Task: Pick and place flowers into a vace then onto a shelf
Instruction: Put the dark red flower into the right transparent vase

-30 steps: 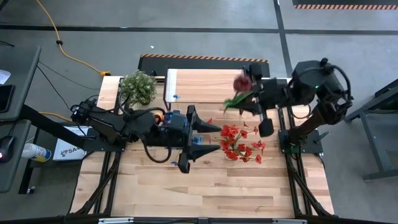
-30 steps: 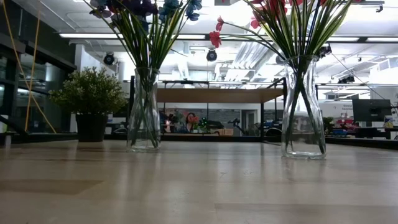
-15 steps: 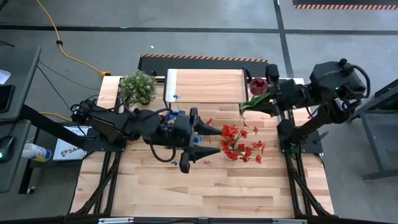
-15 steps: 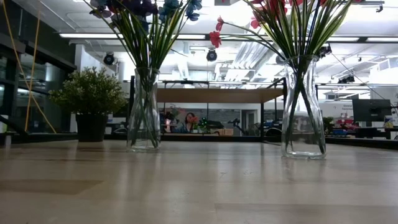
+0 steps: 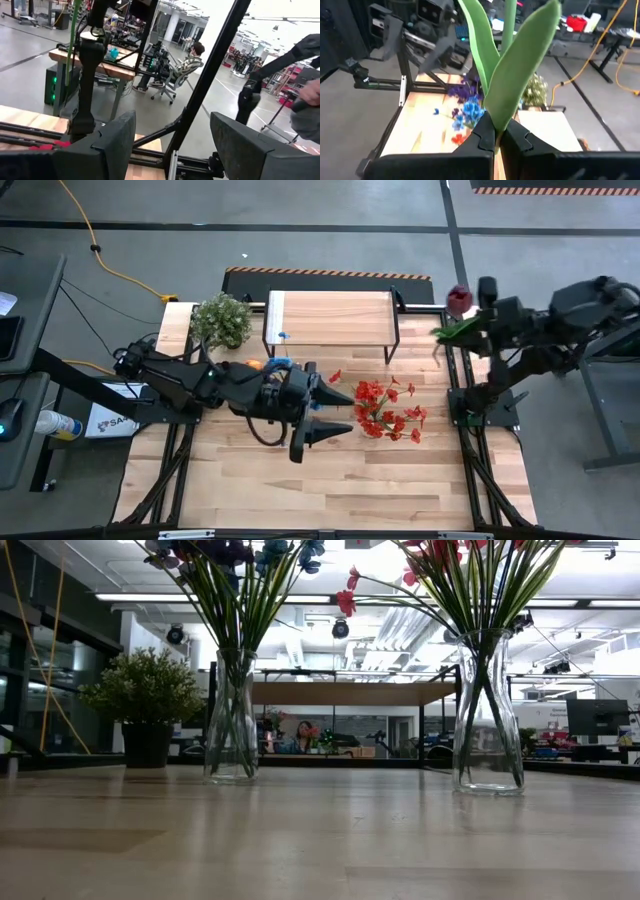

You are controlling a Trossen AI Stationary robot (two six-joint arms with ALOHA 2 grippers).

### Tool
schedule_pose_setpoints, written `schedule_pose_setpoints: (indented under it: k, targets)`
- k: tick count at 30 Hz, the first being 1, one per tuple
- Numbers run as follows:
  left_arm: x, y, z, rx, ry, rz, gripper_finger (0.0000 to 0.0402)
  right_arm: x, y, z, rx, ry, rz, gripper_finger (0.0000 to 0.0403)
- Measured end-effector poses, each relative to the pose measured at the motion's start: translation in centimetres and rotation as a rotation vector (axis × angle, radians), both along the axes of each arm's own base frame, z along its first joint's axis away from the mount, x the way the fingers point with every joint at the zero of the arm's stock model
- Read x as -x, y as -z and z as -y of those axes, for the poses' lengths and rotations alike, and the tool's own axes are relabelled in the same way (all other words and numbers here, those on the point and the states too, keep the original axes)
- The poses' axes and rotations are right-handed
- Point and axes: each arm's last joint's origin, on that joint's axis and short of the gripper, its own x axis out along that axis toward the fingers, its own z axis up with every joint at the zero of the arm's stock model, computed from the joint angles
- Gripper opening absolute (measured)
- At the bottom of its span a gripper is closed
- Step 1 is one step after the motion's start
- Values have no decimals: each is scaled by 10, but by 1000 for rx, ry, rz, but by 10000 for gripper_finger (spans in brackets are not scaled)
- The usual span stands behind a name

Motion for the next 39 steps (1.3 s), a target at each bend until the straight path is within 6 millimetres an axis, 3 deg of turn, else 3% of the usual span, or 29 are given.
schedule_pose_setpoints:
  k: [8,16,29,39]
  targets:
    - [7,1,15,-1,-38,-7,287,32,10,2,-43,74,-72,0]
    - [20,2,38,-4,-104,-18,287,31,25,-10,1,78,-111,0]
    - [48,2,74,-2,-249,-21,287,29,83,-25,-19,138,-138,0]
    - [56,2,82,25,-291,-20,287,40,137,-31,-93,225,-28,0]
